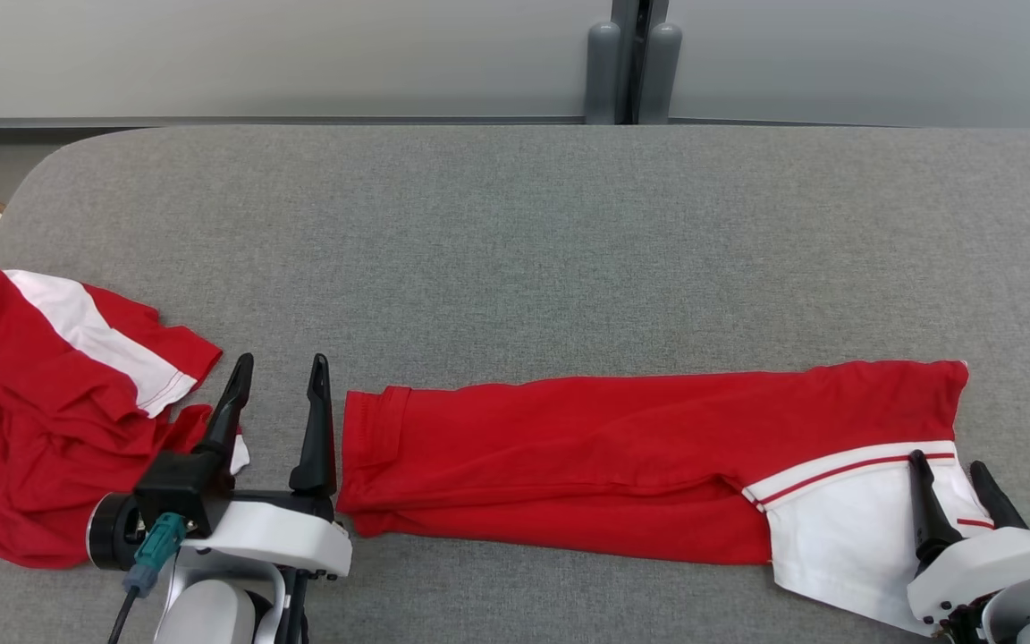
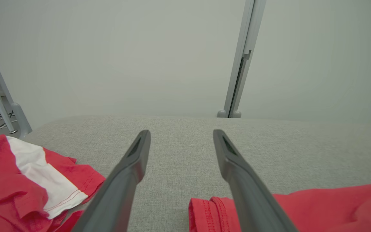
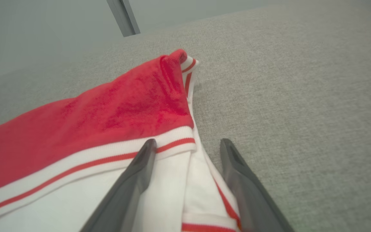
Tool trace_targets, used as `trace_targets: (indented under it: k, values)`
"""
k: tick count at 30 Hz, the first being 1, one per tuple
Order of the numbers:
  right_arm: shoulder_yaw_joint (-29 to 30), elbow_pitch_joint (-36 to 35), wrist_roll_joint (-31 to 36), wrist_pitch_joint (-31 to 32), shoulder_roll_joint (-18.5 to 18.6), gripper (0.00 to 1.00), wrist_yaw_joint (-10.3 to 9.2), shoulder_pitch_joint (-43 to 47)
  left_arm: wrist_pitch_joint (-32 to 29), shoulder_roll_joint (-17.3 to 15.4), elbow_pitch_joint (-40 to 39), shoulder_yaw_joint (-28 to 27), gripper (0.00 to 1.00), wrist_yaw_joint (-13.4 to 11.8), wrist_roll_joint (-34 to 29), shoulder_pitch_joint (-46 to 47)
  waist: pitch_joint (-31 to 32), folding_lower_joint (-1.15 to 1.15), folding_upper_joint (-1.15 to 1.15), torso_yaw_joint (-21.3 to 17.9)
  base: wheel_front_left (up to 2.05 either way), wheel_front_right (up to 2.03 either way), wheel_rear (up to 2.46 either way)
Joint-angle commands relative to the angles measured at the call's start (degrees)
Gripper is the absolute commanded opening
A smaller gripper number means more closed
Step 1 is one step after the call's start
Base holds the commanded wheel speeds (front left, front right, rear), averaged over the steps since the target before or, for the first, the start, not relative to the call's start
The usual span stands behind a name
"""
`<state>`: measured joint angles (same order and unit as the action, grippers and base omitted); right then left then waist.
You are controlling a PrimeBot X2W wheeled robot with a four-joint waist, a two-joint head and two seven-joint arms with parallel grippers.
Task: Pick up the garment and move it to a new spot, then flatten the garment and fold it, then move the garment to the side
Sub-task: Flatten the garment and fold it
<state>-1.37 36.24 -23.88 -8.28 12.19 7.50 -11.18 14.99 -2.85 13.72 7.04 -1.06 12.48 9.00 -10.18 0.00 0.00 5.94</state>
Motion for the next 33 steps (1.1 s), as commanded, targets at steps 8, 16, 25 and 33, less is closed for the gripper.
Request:
trace_targets:
  k: [8,16,25,33]
  values:
    - [-3.93,3.44,-3.57,1.84,0.12,0.00,-0.01,-1.07,0.26,-0.15,-0.04,-1.96,1.00,0.42,-0.32,1.90,-0.36,0.00,0.00,0.25,0.00,0.00,0.00]
    - [-2.18,6.40,-5.24,-0.78,3.93,0.00,-0.14,-3.20,0.26,-0.14,0.01,-1.92,1.00,0.02,-0.29,1.76,0.16,0.00,0.00,-0.50,0.00,0.00,0.00]
    - [4.65,14.60,-0.48,-2.07,11.63,0.00,-0.07,-8.52,0.26,-0.14,0.23,-1.15,1.00,-0.40,0.31,1.36,1.14,0.00,0.00,-1.01,0.00,0.00,0.00]
    - [3.91,15.48,2.31,-1.02,11.03,0.00,-0.06,-11.20,0.26,-0.16,1.30,-1.31,1.00,-0.45,1.43,-0.52,4.03,0.00,0.00,-1.80,0.00,0.00,0.00]
